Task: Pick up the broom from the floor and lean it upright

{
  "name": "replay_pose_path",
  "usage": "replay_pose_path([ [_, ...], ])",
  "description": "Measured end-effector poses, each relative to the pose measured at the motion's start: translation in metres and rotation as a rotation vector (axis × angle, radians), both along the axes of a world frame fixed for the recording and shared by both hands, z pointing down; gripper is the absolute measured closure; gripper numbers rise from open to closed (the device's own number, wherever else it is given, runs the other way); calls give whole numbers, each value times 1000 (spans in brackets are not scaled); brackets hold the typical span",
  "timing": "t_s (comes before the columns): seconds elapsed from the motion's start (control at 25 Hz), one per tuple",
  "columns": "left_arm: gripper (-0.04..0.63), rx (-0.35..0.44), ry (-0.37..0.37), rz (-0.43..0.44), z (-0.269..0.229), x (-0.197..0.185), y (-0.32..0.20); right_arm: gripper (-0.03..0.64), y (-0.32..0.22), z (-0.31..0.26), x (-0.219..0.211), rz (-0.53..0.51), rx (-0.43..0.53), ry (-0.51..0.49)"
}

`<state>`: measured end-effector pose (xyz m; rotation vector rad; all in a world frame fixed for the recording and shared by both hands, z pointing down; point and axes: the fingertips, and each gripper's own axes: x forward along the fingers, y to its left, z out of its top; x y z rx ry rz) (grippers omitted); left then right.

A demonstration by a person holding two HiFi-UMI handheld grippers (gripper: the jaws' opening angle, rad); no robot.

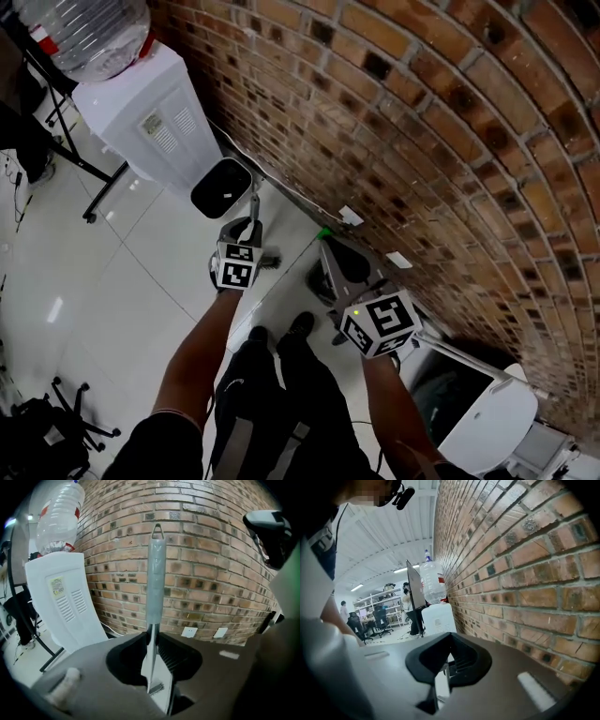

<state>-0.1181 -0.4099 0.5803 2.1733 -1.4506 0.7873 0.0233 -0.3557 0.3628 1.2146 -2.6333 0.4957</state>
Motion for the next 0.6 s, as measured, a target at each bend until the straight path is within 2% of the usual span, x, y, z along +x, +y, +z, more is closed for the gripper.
replay_pose_path([
  [0.12,520,-6,-1,12,2,26,-26,611,-16,4,19,21,-8,8],
  [0.28,518,-5,29,79,7,67,-58,611,-33,5,34,67,-9,41],
  [0.6,518,-27,80,185,12,115,-118,611,-66,9,58,211,-36,82],
])
